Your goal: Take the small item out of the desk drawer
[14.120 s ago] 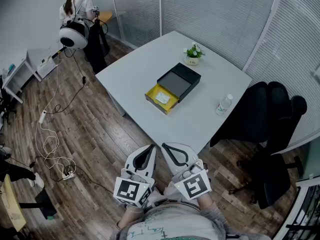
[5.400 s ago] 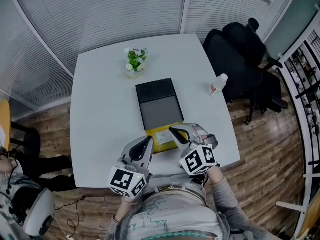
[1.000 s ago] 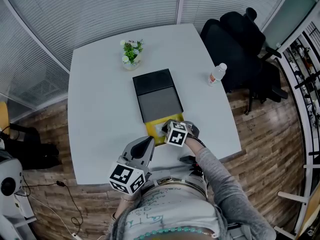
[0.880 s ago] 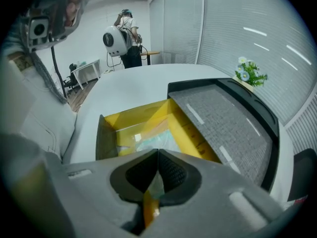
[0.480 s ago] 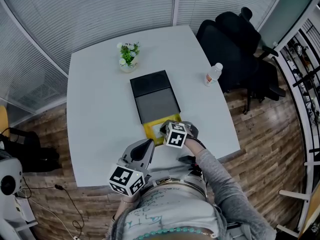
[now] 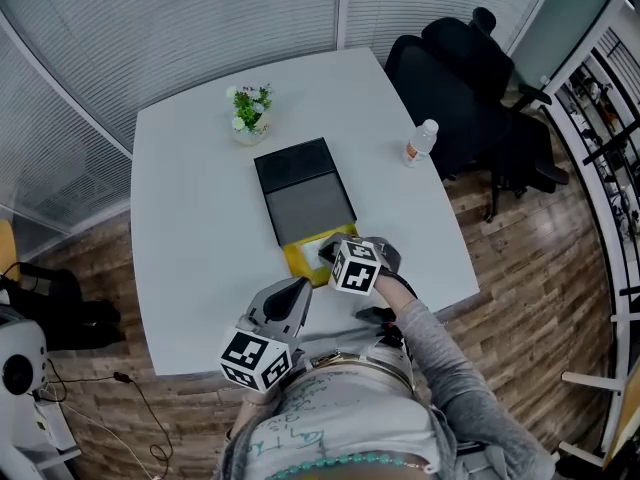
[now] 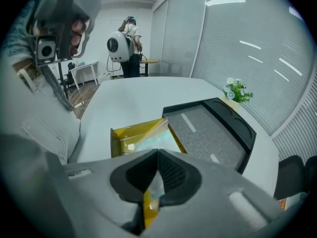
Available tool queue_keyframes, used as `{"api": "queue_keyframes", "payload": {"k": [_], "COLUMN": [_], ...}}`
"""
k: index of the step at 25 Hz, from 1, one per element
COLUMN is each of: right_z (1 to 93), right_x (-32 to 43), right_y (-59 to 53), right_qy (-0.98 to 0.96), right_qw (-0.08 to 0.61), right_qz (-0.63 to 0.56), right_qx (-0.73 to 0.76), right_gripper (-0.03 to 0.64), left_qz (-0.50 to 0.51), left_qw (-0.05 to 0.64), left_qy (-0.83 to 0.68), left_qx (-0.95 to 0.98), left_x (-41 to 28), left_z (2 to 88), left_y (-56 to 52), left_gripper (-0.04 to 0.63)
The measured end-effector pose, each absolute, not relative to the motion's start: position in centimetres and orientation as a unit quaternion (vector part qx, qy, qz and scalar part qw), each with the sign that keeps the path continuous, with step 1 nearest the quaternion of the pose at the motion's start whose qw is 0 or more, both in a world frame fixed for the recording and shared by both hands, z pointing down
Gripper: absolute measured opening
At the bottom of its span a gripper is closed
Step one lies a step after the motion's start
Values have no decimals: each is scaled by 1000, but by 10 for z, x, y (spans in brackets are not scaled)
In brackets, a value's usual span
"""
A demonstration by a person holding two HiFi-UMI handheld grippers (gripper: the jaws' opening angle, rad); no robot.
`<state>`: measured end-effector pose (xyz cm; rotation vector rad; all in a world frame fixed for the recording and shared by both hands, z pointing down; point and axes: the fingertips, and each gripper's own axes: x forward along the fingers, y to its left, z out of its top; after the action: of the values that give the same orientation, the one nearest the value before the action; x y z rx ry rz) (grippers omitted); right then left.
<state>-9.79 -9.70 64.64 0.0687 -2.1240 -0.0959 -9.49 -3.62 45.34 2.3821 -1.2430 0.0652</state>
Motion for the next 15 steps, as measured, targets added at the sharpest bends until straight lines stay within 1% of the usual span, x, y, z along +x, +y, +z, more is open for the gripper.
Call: {"api": "queue_keyframes", "payload": {"k": [15], "right_z": [585], "right_x": [-102], "right_y": [-102], "right_qy": [-902], "right_qw": [423], "right_qz": [-55], "right_qx": [62], "right_gripper": [5], "left_qz": [35], "left_qw": [204], "left_qy": [-467], "left_qx": [860], "left_x": [-98], "left_z": [453], "left_y": [-39], "left_gripper": [-2]}}
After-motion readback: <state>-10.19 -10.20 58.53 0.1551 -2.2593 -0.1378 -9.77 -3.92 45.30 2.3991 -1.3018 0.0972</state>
